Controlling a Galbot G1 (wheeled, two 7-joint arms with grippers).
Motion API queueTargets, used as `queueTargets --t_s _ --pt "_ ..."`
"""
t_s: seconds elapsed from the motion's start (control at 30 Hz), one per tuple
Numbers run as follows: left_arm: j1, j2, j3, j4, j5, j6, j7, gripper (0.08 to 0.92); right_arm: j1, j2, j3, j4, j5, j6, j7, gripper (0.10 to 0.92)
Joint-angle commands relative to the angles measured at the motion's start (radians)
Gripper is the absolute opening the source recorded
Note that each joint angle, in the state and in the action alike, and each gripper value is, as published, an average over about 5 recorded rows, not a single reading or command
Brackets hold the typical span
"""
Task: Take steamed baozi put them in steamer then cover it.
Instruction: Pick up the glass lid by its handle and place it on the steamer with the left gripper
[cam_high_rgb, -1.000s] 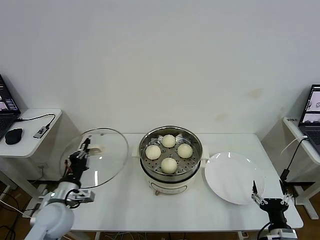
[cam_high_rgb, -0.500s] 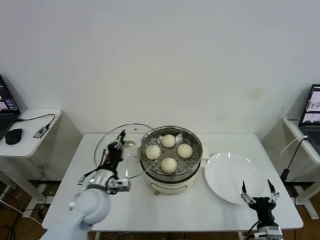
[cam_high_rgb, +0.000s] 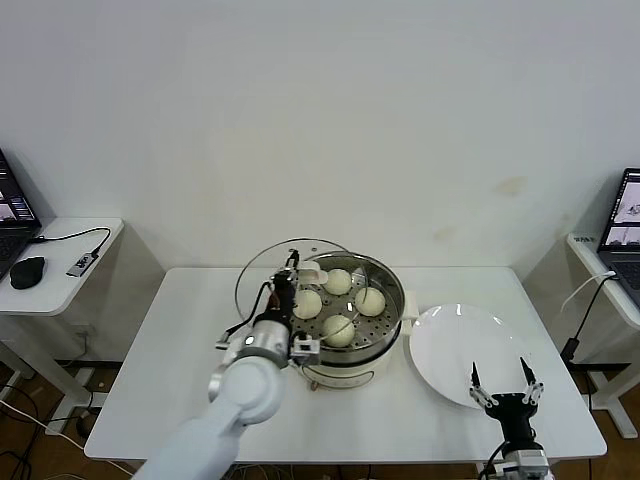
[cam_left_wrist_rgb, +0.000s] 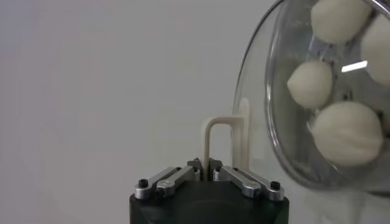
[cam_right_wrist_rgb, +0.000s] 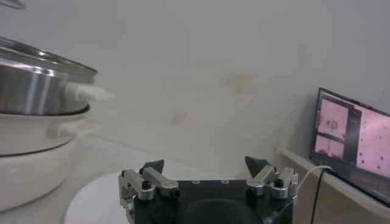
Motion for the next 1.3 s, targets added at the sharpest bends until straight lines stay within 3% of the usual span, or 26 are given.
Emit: queueTargets --t_s 0.03,0.23,0.57,1.3 --pt "-0.047 -0.181 0.061 0.096 0.136 0.026 0.058 0.147 0.002 0.001 -0.008 -0.007 -0.015 0.003 0.000 0.823" --pt "-0.044 -0.227 0.069 0.157 0.159 0.020 0.045 0.147 0.002 0.001 -0.013 -0.010 -0.016 0.005 -0.001 0.823" --pt "-0.038 -0.243 0.046 0.237 0.164 0.001 0.021 0.147 -0.004 -0.003 -0.011 -0.009 -0.014 0.008 -0.002 0.823" --pt "-0.030 -0.258 0.047 0.250 0.168 -0.010 0.005 0.147 -0.005 0.000 -0.017 -0.014 -0.017 0.015 -0.003 0.823"
